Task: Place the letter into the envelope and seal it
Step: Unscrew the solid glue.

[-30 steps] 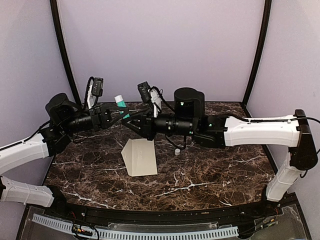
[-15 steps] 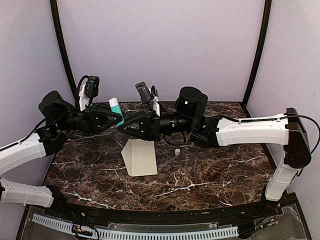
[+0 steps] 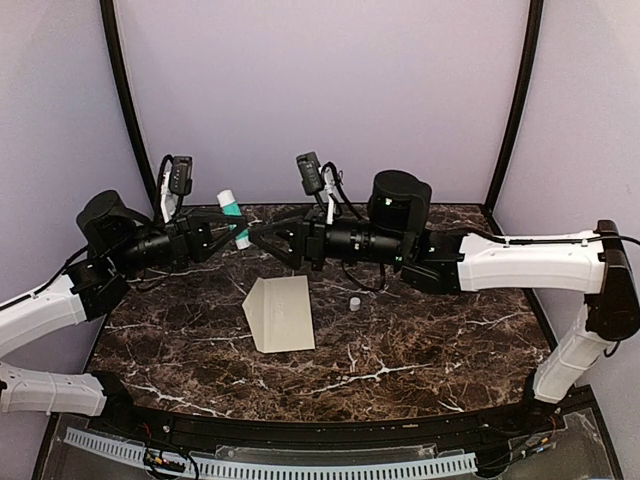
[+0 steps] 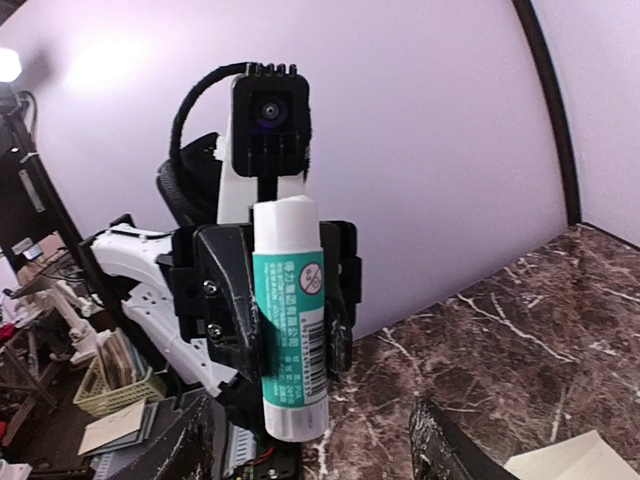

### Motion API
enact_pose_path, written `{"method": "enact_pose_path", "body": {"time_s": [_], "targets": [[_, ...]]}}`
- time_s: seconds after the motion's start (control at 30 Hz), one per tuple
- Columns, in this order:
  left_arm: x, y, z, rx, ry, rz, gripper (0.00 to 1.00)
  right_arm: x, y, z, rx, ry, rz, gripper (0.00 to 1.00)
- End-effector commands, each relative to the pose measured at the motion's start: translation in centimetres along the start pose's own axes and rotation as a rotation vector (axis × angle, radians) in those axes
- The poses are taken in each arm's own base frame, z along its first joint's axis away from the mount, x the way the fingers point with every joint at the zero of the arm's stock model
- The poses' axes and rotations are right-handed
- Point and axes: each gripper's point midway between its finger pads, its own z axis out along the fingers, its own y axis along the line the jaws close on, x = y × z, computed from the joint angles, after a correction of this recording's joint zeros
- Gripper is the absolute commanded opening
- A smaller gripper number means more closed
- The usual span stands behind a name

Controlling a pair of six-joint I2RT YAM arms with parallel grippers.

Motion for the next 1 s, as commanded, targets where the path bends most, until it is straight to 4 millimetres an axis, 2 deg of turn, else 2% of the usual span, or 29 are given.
{"method": "enact_pose_path", "body": {"time_s": [0.0,0.07,0.27,0.43,0.63,0.87,0.97], "targets": [[-0.7,4.6,-0.5,-0.265,-0.047,-0.062,0.00,0.4,-3.9,0.1,0.301,0.019,-0.070,0.62],[-0.4,5.8,-0.6,-0.320,-0.046,-0.086,0.00,1.7,-5.4,0.7,0.419,0.067,-0.092,0.60],[0.3,7.2,-0.3,-0.359,-0.041,-0.147,0.00,3.3,-6.4,2.8,0.490,0.144,-0.146,0.52],[0.6,7.7,-0.3,-0.373,-0.043,-0.161,0.00,4.1,-7.5,3.3,0.548,0.179,-0.154,0.51],[0.8,7.7,0.1,-0.354,-0.033,-0.169,0.00,3.9,-8.8,3.0,0.620,0.178,-0.167,0.48],[1.0,7.8,0.7,-0.329,-0.020,-0.184,0.00,3.2,-8.0,4.4,0.569,0.176,-0.205,0.44],[0.9,7.7,0.9,-0.324,-0.021,-0.185,0.00,3.3,-8.3,4.6,0.574,0.180,-0.209,0.36]]}}
